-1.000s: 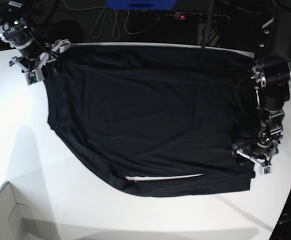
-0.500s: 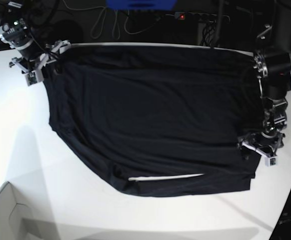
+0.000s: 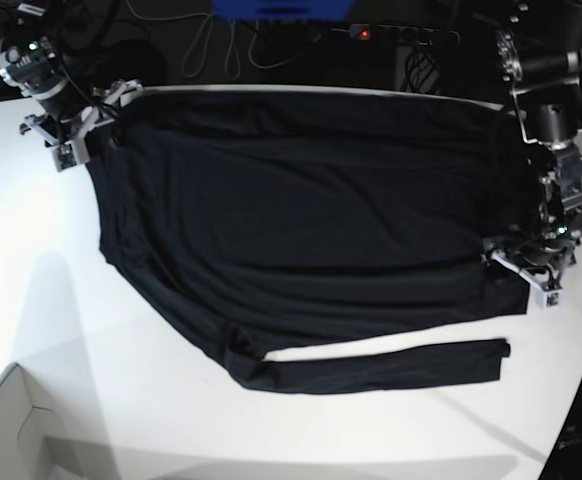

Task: Layout the t-shirt on the table in an organized manner, then fold the t-shirt properly
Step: 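Pinch the hem corner with the left gripper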

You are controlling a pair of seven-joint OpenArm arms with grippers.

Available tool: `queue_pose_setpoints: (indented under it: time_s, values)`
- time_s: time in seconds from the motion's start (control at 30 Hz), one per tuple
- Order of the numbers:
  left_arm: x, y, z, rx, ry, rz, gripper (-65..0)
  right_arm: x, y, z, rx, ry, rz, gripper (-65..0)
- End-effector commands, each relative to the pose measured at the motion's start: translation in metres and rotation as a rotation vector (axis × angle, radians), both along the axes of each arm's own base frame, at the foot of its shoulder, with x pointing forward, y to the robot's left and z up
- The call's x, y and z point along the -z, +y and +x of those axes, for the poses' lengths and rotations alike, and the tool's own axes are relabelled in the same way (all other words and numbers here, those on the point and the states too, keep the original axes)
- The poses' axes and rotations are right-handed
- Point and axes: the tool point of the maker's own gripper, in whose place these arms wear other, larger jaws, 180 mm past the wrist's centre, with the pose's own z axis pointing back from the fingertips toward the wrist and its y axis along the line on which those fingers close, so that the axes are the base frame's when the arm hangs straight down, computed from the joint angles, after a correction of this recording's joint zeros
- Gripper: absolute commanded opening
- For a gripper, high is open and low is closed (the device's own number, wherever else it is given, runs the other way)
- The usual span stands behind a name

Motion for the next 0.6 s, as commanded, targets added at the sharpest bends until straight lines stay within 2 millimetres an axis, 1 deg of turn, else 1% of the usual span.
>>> queue_pose_setpoints:
  time_s: [0.0,0.1,0.3,0.37,0.43,0.57]
  values:
    - [-0.026,0.005,0.016,0.006,-0.079,0.021,-12.5,-0.009,-0.001,0.006,-0.005,-0.039,0.002,-37.3]
    - [-0.030,0.005,0.017,0.003,-0.091,0.022,-12.4,-0.009,-0.001,0.006,-0.005,-0.039,0.002,-37.3]
    - [-0.039,0.025,0.014,-0.077,-0.131,-0.007,-12.4,-0.009,-0.001,0.006,-0.005,-0.039,0.002,-37.3]
    - [-0.049,0.033,0.020,-0.110,-0.162,-0.020,-12.4,-0.009,-0.001,0.006,-0.005,-0.039,0.002,-37.3]
    - [-0.057,0.038,0.027,-0.126,-0.180,-0.023,-12.4,-0.009,-0.001,0.006,-0.005,-0.039,0.002,-37.3]
    - [-0.059,0.038,0.040,-0.139,-0.180,-0.052,-12.4,-0.009,-0.001,0.006,-0.005,-0.039,0.002,-37.3]
